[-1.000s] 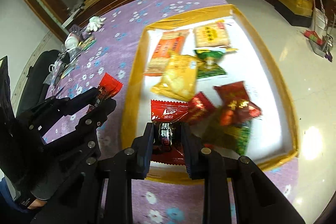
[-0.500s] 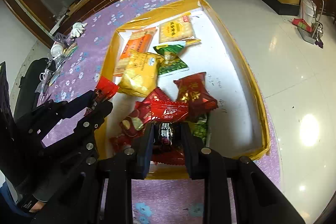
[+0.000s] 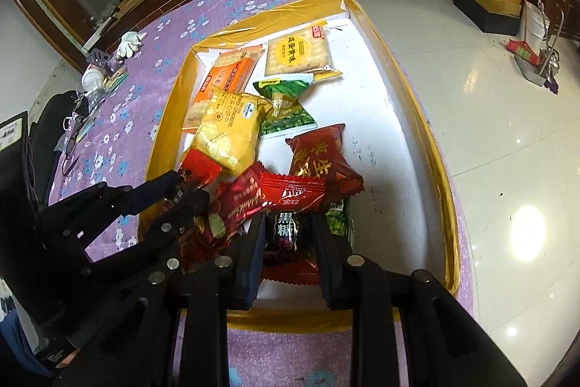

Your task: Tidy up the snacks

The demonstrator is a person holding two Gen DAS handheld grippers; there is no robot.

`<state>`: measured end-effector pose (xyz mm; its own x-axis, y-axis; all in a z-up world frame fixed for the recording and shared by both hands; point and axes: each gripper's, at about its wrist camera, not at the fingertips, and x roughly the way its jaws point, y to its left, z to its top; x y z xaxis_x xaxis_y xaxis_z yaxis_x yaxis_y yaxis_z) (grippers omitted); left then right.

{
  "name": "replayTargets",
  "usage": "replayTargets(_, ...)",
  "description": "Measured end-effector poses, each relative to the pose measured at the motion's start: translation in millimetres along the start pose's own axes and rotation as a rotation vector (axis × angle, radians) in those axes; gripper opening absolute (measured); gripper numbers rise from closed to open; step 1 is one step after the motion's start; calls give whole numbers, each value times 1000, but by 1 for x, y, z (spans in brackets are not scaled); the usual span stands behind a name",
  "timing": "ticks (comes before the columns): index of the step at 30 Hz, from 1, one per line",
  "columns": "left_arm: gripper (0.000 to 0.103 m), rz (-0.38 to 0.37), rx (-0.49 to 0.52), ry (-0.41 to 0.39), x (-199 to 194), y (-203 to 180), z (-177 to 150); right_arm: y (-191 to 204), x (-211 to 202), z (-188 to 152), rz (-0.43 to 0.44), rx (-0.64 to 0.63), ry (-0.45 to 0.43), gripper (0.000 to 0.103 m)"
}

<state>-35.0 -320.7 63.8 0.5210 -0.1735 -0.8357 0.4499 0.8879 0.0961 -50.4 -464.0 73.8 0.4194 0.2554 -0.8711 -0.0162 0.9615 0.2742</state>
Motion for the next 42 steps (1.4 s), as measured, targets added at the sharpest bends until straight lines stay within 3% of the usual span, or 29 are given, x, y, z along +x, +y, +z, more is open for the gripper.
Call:
replayTargets(13, 32, 11, 50, -8, -1, -2, 2, 1, 15, 30, -86, -27, -58, 26)
replayTargets(15, 40, 9, 54, -12, -2, -1, 3, 1, 15, 34, -93, -28, -68, 26)
replayTargets(19, 47, 4, 58, -24, -5, 1, 3, 3, 8, 37, -105, -35, -82, 26)
replayTargets(27, 66, 2, 67, -55, -15, 4, 5, 12, -17, 31, -109, -24, -131, 45)
replayTargets(34, 81, 9, 56, -83, -25, 12, 4, 18, -31, 21, -134, 3, -155, 68)
replayTargets(42, 97, 40, 58, -130, -42, 25, 1, 25, -35, 9, -168, 47, -160, 74)
